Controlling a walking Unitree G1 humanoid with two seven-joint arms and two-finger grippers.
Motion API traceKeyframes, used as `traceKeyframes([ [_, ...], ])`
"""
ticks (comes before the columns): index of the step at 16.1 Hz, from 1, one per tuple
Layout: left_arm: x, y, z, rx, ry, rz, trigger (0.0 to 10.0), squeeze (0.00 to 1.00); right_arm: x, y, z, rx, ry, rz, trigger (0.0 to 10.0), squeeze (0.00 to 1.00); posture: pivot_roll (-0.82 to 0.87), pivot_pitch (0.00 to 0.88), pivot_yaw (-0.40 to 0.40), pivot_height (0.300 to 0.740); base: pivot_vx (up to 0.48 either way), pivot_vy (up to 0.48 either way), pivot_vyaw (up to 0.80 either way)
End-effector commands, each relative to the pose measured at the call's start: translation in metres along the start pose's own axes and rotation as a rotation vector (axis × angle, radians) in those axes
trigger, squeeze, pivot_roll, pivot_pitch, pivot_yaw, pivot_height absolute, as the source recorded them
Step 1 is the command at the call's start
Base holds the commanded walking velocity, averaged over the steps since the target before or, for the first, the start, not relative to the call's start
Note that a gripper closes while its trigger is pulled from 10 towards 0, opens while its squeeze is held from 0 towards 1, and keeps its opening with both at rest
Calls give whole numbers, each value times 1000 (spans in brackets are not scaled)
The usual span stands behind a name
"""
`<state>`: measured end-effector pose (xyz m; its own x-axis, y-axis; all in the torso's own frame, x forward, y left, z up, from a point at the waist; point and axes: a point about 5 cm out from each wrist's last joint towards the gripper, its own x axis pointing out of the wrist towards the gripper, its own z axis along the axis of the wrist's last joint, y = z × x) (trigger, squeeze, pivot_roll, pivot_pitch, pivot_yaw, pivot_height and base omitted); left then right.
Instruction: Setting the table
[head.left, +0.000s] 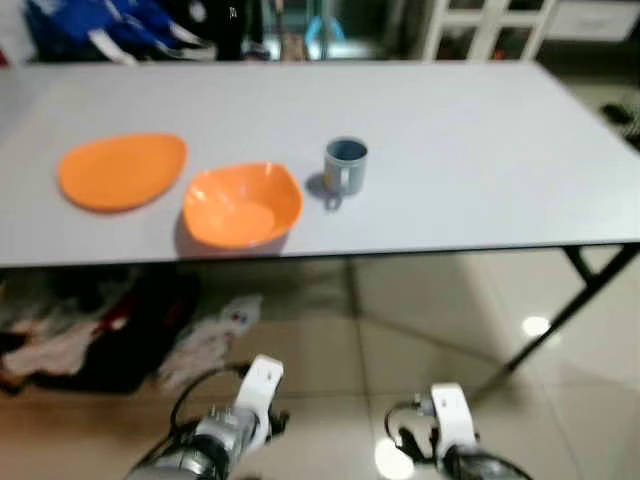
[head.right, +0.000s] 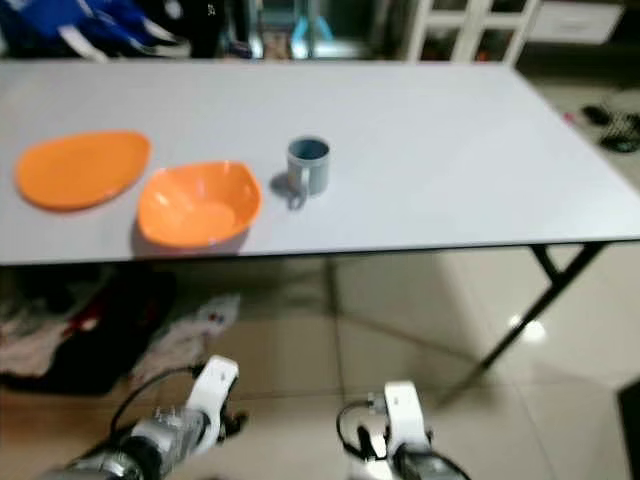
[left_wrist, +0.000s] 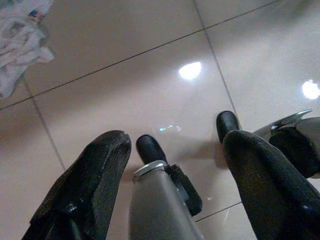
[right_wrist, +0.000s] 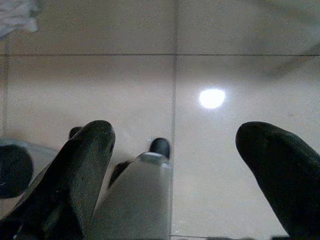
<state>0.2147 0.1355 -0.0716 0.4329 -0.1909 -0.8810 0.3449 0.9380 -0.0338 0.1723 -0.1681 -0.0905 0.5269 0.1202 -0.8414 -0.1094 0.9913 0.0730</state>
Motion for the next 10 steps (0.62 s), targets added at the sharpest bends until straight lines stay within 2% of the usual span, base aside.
traceKeyframes([
  [1, 0, 0, 2, -2, -1, 1, 10000, 0, 0, -2, 0, 0, 0, -6, 10000, 0, -120, 0, 12, 727, 0, 0, 0],
  [8, 0, 0, 5, -3, -7, -1, 10000, 0, 0, -1, 2, 3, 0, -2, 10000, 0, -122, 0, 13, 727, 0, 0, 0],
  [10, 0, -1, 11, -22, -52, -6, 10000, 0, 0, 0, 2, -2, 2, 4, 10000, 0, -122, 0, 13, 727, 0, 0, 0],
])
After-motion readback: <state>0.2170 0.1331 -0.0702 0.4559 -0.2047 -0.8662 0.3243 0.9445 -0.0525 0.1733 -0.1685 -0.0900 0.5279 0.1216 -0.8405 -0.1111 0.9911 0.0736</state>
